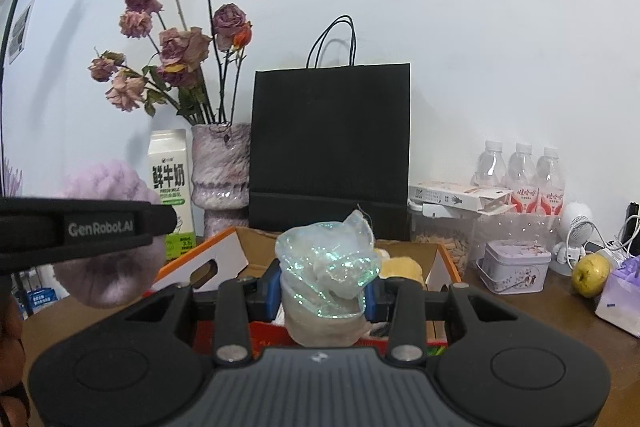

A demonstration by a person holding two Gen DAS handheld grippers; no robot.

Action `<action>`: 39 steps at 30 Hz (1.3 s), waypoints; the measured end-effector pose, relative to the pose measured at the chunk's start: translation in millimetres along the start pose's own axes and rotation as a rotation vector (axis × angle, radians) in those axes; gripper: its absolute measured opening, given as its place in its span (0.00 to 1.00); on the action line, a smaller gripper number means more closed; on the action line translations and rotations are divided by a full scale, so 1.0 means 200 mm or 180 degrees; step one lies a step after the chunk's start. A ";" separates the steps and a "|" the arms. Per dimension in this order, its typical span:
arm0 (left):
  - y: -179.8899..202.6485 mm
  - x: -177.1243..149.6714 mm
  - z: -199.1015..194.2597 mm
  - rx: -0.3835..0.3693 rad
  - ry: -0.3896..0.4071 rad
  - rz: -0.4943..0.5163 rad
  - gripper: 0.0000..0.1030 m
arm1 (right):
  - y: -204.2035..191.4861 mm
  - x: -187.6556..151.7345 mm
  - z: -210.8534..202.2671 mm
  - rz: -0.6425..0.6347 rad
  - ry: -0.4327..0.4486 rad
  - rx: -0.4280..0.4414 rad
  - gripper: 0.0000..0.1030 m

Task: Organize objects
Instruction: 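Carry the hair band with the left gripper and the cup with the right toward the red box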

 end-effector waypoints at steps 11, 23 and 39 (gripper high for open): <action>0.05 0.05 0.21 -0.0019 0.0014 0.0044 0.30 | 0.08 0.03 0.21 -0.0025 -0.0010 -0.0030 0.35; 0.05 0.10 0.45 0.0029 -0.0018 0.0059 0.30 | 0.18 0.06 0.45 -0.0087 -0.0059 -0.0053 0.35; 0.19 0.07 0.75 -0.0064 -0.0204 0.0269 0.42 | 0.31 0.06 0.68 -0.0103 -0.0251 -0.0233 0.40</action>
Point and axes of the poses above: each gripper's, at about its wrist camera, not at the fingertips, and z roughly the way its jaws point, y to its right, x to its top, the point moved 3 cm from there along z, roughly the way its jaws point, and after that the axes turned 12 degrees about x, right-handed, at the moved point
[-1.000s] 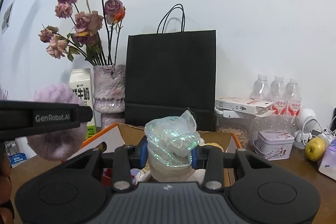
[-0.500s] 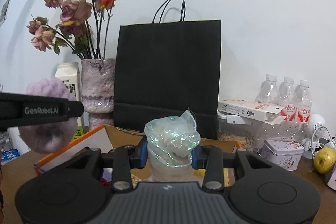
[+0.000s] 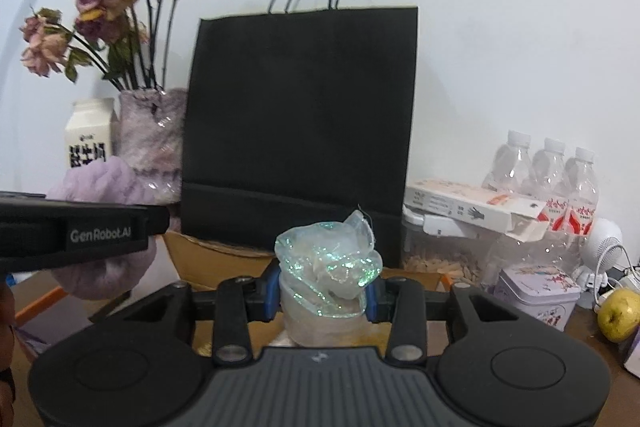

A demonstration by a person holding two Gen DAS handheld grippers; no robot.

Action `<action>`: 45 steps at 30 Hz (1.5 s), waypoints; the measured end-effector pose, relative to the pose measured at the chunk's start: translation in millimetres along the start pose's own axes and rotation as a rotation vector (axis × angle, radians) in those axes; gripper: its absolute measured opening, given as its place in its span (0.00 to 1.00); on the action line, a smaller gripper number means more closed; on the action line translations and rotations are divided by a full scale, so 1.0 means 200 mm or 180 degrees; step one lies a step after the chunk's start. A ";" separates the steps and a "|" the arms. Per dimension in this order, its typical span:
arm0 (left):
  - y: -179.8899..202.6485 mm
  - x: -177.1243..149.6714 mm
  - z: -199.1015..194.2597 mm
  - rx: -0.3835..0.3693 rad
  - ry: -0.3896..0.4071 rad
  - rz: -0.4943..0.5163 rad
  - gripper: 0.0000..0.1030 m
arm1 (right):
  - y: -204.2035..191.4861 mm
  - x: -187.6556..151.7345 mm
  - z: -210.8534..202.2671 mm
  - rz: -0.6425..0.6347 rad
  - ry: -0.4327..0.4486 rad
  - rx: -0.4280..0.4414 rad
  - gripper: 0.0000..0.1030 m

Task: Organize objects
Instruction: 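Carry the hair band with the left gripper and the cup with the right toward the red box, then open the left gripper over the box while the right gripper releases the cup inside, then withdraw both grippers from the red box back toward the table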

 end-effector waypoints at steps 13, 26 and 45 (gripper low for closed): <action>-0.03 0.02 -0.04 0.0151 0.0228 -0.0029 1.00 | 0.05 -0.01 -0.02 0.0118 -0.0075 -0.0101 1.00; -0.04 0.02 -0.14 0.0121 0.0224 -0.0054 1.00 | 0.05 0.01 -0.13 0.0078 0.0004 -0.0105 1.00; -0.34 -0.08 -0.74 0.0241 0.0054 -0.0065 1.00 | -0.16 -0.04 -0.74 0.0084 -0.0004 0.0142 1.00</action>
Point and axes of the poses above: each gripper's, at about its wrist camera, not at the fingertips, and z roughly the way its jaws point, y to its right, x to its top, the point moved 3 cm from there along z, roughly the way its jaws point, and after that the axes turned 12 degrees about x, right-handed, at the moved point
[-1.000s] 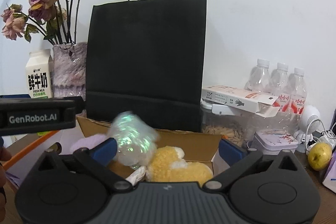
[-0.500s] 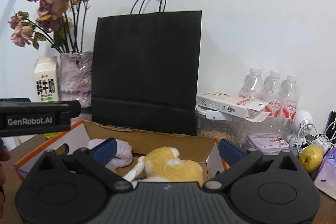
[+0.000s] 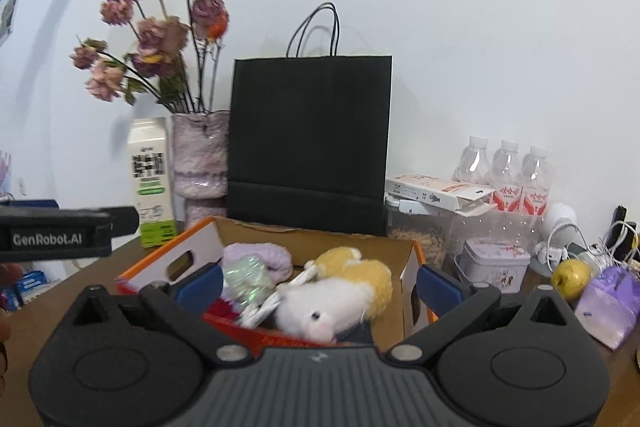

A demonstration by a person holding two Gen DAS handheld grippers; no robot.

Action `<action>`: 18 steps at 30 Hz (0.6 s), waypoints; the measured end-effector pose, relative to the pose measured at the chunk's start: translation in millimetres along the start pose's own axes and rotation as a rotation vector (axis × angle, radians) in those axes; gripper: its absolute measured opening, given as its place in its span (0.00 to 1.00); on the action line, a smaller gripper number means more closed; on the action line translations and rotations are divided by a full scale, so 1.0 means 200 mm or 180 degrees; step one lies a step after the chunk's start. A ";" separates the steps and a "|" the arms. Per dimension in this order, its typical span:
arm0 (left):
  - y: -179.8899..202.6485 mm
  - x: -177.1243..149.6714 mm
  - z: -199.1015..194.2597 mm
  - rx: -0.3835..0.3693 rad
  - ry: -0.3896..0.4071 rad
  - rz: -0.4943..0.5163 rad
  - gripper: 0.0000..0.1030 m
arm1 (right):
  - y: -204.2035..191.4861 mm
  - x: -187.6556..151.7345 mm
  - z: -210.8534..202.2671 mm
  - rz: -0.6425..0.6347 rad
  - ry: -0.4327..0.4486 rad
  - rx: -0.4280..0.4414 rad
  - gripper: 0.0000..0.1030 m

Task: Organize objects
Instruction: 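Withdraw both grippers from the red box back toward the table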

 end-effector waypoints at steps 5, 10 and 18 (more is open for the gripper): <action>-0.10 -0.06 -0.21 -0.0083 -0.0138 0.0015 1.00 | -0.09 -0.05 -0.22 0.0081 -0.0053 0.0054 1.00; -0.20 -0.17 -0.41 -0.0128 -0.0275 0.0034 1.00 | -0.16 -0.17 -0.41 0.0220 -0.0175 0.0066 1.00; -0.32 -0.32 -0.65 -0.0083 -0.0452 0.0110 1.00 | -0.27 -0.32 -0.65 0.0303 -0.0288 0.0055 1.00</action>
Point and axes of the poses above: each gripper's, at about its wrist camera, not at the fingertips, and z roughly the way its jaws point, y to its right, x to its top, the point moved 3 cm from there along z, roughly the way its jaws point, and after that the axes turned 12 degrees about x, right-handed, at the moved point
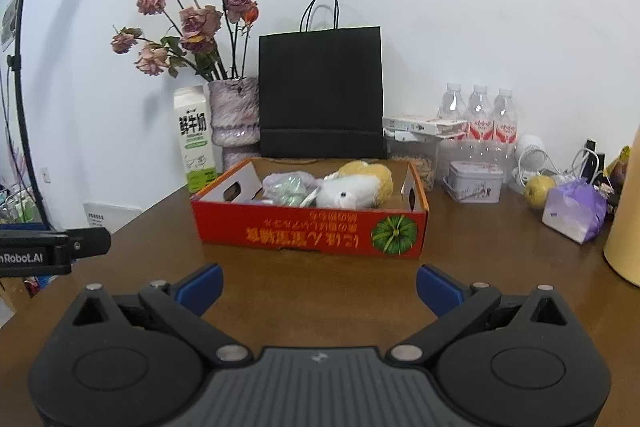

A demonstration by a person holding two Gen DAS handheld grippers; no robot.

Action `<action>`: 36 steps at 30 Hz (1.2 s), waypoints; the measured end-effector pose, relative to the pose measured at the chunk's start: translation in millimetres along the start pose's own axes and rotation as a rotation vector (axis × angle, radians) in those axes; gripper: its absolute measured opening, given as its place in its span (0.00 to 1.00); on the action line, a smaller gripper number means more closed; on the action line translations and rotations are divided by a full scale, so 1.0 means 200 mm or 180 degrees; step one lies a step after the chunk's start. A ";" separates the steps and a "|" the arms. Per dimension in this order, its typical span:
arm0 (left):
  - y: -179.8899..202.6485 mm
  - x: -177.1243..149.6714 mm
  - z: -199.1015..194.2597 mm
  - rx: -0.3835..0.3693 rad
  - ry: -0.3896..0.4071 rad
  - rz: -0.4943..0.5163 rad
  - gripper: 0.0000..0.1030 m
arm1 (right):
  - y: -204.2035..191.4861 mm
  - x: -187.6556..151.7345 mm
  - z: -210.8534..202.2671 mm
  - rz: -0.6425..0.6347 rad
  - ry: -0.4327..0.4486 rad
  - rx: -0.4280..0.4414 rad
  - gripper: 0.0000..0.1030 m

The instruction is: Organize objects

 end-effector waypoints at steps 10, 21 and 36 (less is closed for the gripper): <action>-0.04 -0.12 -0.15 0.0000 -0.0083 0.0058 1.00 | -0.09 -0.06 -0.16 -0.0032 0.0027 0.0004 1.00; -0.04 -0.14 -0.25 -0.0019 -0.0028 0.0070 1.00 | -0.13 -0.07 -0.25 -0.0060 0.0061 -0.0010 1.00; -0.05 -0.14 -0.29 -0.0026 -0.0017 0.0068 1.00 | -0.14 -0.08 -0.29 -0.0080 0.0076 -0.0031 1.00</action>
Point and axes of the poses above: each gripper's, at about its wrist camera, not at the fingertips, and z roughly the way its jaws point, y to its right, x to its top, the point moved 3 cm from there along z, roughly the way its jaws point, and after that the axes turned 12 degrees about x, right-handed, at the moved point
